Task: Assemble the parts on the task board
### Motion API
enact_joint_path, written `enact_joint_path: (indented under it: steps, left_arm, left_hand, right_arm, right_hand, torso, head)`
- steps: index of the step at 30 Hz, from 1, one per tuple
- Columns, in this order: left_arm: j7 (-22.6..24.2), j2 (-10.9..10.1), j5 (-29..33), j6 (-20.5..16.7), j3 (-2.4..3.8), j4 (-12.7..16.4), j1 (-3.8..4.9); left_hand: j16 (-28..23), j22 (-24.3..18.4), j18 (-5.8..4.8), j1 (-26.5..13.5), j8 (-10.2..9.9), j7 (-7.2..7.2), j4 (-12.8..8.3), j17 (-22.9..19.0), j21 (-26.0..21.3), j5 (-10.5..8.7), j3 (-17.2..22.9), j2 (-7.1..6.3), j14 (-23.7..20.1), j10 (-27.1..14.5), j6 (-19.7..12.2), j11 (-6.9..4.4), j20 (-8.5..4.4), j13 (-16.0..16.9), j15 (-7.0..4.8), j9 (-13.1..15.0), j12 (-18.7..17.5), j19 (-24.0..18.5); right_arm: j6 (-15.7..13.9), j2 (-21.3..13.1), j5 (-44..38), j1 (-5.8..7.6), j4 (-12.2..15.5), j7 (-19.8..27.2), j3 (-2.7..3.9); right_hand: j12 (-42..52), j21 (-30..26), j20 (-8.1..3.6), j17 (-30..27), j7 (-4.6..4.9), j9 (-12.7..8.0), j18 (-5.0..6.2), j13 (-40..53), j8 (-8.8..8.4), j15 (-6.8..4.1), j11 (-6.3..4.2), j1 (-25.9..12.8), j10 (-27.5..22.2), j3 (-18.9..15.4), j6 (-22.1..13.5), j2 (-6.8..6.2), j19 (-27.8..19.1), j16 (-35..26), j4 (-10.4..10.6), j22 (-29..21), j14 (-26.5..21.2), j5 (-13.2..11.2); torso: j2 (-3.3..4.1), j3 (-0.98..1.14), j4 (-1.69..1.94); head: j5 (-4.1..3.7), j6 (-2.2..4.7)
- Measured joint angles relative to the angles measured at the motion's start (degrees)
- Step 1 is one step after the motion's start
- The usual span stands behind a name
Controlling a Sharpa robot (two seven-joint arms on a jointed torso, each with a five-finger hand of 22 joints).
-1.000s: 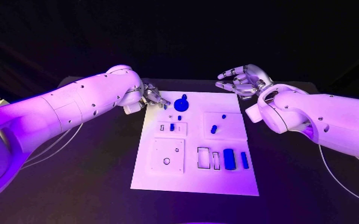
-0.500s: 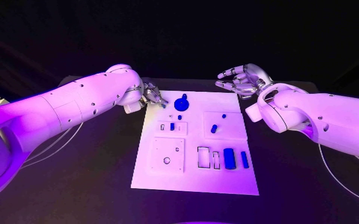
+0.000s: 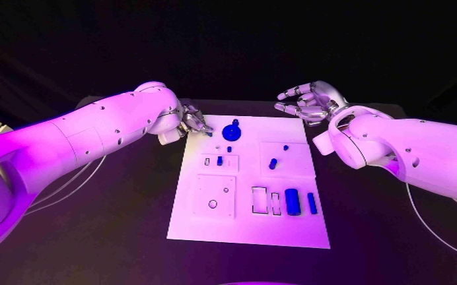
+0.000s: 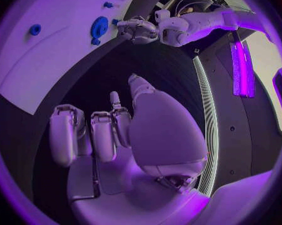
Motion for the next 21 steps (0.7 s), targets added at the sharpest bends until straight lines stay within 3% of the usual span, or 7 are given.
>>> enact_joint_path:
  steps: [5,6,10,12,13,17,21]
  left_arm:
    - [0.0,-0.9,0.6,-0.2,0.02,1.1,0.00]
    - [0.1,-1.3,0.8,-0.3,0.03,1.6,0.00]
    - [0.3,-3.0,1.3,-0.7,0.07,4.0,0.00]
    - [0.4,-4.0,1.5,-0.9,0.08,5.4,0.00]
    - [0.5,-4.7,1.7,-1.0,0.09,6.4,0.00]
    - [0.9,-7.2,2.1,-1.4,0.11,10.1,0.00]
    - [1.1,-10.1,2.3,-1.7,0.11,14.4,0.00]
  left_hand:
    - [0.0,0.3,0.00,-1.9,0.3,0.01,-0.3,0.0,0.0,0.66,3.7,-2.51,0.0,0.0,0.0,0.00,0.00,0.2,0.00,0.9,0.0,0.0]
    - [0.0,0.4,0.00,-3.0,0.4,0.01,-2.4,0.0,0.2,0.78,7.2,-3.61,0.0,0.3,0.0,0.02,-0.12,0.4,0.00,1.2,0.2,0.1]
    - [0.3,1.3,0.00,-5.4,0.7,-0.30,-1.9,0.0,0.8,3.91,7.8,-5.67,0.0,2.0,1.2,-0.48,-0.68,1.6,-0.42,1.8,1.2,0.7]
    - [0.3,1.8,0.00,-6.5,0.7,-0.48,-1.9,0.0,0.9,5.30,7.9,-6.00,-0.1,2.4,1.7,-0.70,-0.91,2.0,-0.54,2.0,1.4,0.9]
    - [0.4,1.9,0.00,-7.5,0.7,-0.64,-5.0,0.0,1.3,5.92,11.0,-6.41,0.1,3.0,1.9,-0.71,-0.94,2.4,-0.71,2.0,1.7,1.3]
    - [0.5,1.9,0.00,-8.3,0.7,-0.84,-5.0,0.0,1.3,7.74,11.0,-6.70,0.1,3.5,2.6,-1.07,-1.02,3.0,-0.70,2.0,2.1,1.4]
    - [0.7,1.9,0.00,-8.6,0.7,-1.03,-5.1,0.0,1.6,8.30,10.8,-7.02,-0.1,3.7,2.9,-1.22,-1.23,3.4,-0.91,2.1,2.3,1.6]
  right_arm:
    - [0.1,0.0,0.0,0.00,0.0,0.0,0.00]
    - [0.1,0.0,0.0,0.00,0.0,0.0,0.00]
    - [0.1,-0.1,0.0,-0.01,-0.1,0.0,0.00]
    - [0.2,-0.1,0.0,-0.01,-0.1,0.0,0.00]
    - [0.2,-0.1,0.0,-0.01,-0.1,0.0,0.00]
    - [0.2,-0.3,0.0,-0.01,-0.1,0.0,-0.01]
    - [0.2,-0.4,0.0,-0.01,0.0,0.0,-0.03]
  right_hand:
    - [0.0,0.0,0.00,0.0,0.00,0.0,0.00,0.0,0.00,0.00,0.00,0.0,0.0,0.0,0.0,0.00,0.0,0.0,0.0,0.0,0.0,0.0]
    - [0.0,0.0,0.00,0.0,0.00,0.0,0.00,0.0,0.00,0.00,0.00,0.0,0.0,0.0,0.0,0.00,0.0,0.0,0.0,0.0,0.0,0.0]
    - [0.0,0.0,0.00,0.0,0.00,0.0,0.00,0.0,0.00,0.00,0.00,0.0,0.0,0.0,0.0,0.00,0.0,0.0,0.0,0.0,0.0,0.0]
    - [0.0,0.0,0.00,0.0,0.00,0.0,0.00,0.0,0.00,0.00,0.00,0.0,0.0,0.0,0.0,0.00,0.0,0.0,0.0,0.0,0.0,0.0]
    - [0.0,0.0,0.00,0.0,0.00,0.0,0.00,0.0,0.00,0.00,0.00,0.0,0.0,0.0,0.0,0.00,0.0,0.0,0.0,0.0,0.0,0.0]
    - [0.0,0.0,0.00,0.0,0.00,0.0,0.00,0.0,0.00,0.00,0.00,0.0,0.0,0.0,0.0,0.00,0.0,0.0,0.0,0.0,0.0,0.0]
    - [0.0,0.0,0.00,0.0,0.00,0.0,0.00,0.0,0.00,0.00,0.00,0.0,0.0,0.0,0.0,0.00,0.0,0.0,0.0,0.0,0.0,0.0]
  torso:
    - [-0.01,0.01,0.01]
    - [-0.02,0.02,0.01]
    - [-0.06,0.02,0.03]
    - [-0.08,0.02,0.04]
    - [-0.09,0.02,0.07]
    - [-0.13,0.01,0.10]
    - [-0.14,-0.02,0.11]
  head:
    - [0.14,-0.01]
    - [0.15,-0.01]
    - [0.23,-0.01]
    - [0.27,-0.01]
    - [0.29,-0.01]
    - [0.41,-0.01]
    - [0.49,0.01]
